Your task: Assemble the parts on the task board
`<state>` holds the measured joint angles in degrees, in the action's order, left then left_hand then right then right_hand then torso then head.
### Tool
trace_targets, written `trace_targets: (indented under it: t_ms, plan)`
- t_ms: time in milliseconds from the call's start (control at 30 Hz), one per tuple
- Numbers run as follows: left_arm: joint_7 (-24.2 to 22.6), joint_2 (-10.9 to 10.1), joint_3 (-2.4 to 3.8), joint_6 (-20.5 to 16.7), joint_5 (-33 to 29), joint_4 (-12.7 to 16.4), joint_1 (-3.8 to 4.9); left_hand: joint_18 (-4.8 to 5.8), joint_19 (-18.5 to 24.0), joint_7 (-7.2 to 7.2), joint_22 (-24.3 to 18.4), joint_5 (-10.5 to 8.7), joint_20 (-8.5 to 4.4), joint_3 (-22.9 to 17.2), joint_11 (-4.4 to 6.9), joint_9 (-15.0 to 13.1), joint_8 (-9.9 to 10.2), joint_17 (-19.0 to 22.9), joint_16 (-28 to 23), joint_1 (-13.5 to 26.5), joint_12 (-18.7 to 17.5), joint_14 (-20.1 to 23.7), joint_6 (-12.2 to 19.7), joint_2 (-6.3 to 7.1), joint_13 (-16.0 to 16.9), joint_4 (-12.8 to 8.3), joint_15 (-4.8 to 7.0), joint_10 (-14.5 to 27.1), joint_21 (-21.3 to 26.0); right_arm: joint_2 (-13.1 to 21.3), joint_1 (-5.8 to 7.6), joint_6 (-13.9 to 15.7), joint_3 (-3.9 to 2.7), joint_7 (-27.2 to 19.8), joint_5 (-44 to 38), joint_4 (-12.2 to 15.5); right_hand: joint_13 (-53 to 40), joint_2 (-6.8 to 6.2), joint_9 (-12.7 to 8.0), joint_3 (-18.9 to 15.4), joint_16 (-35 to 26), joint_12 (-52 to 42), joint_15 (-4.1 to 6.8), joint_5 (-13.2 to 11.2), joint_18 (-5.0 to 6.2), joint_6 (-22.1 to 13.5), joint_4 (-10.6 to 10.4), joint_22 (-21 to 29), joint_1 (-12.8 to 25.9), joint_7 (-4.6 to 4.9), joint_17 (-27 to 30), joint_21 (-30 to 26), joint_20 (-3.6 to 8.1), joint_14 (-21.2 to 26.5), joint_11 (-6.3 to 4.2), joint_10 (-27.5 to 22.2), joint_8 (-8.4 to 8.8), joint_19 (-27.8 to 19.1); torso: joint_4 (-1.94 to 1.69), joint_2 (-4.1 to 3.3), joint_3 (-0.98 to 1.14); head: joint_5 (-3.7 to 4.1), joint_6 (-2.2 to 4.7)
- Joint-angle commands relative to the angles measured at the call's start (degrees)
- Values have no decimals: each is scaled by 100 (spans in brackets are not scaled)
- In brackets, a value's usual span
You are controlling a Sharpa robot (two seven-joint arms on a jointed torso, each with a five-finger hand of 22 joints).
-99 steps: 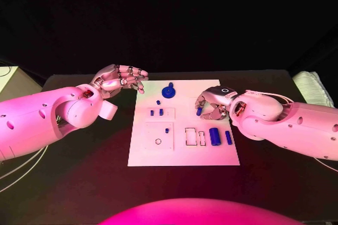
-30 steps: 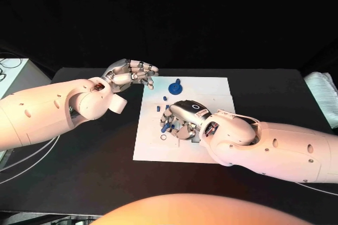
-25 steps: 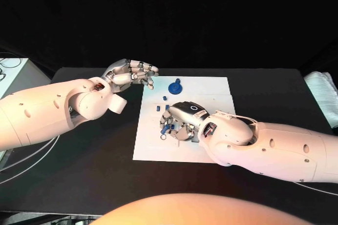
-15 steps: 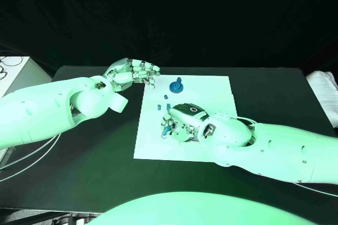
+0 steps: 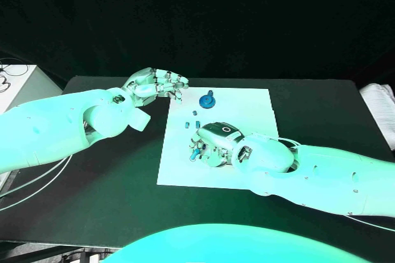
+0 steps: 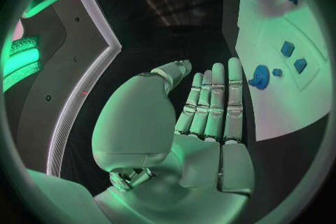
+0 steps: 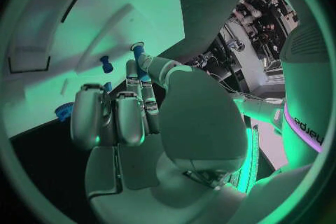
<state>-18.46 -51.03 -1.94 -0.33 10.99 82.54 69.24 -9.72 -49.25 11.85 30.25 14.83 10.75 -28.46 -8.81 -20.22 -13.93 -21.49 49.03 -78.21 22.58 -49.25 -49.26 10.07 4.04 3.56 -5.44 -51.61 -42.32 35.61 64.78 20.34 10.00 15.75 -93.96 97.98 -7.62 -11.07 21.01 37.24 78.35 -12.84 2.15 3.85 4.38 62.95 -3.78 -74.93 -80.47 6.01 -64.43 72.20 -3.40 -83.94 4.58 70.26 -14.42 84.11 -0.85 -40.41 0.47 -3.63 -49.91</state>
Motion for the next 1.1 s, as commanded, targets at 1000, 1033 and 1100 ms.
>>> trace_targets:
  t_ms: [1000,1033,1100]
  plan:
    - [18,12,3,131,-12,-6,3,-58,24,-3,16,33,-5,6,-11,8,10,15,-37,-33,-28,8,-4,0,-7,10,-7,-27,-40,-252,-124,-188,38,170,-541,-82,-34,-169,443,-152,-57,180,-50,-75,-102,-351,-9,-646,394,118,45,-51,-29,-116,-162,110,165,179,5,2,-3,10,-9]
    - [19,12,3,132,-11,-6,3,-58,24,-3,16,33,-5,6,-11,8,10,15,-37,-33,-28,8,-4,0,-7,10,-7,-27,-40,-250,-126,-151,38,152,-543,-75,-33,-252,423,-217,-49,220,-71,-84,-97,-428,-36,-633,480,143,31,-86,-46,-119,-133,59,222,168,6,4,-3,9,-9]
    - [21,11,3,134,-7,-6,3,-58,35,-3,23,33,-4,6,-12,10,11,18,-40,-29,-31,10,-2,-1,-6,14,-9,-25,-45,-243,-128,-74,39,146,-545,-61,-24,-421,377,-376,-64,314,-133,-81,-81,-606,-82,-589,619,207,61,-197,-93,-103,-61,-109,351,132,5,4,-4,9,-9]
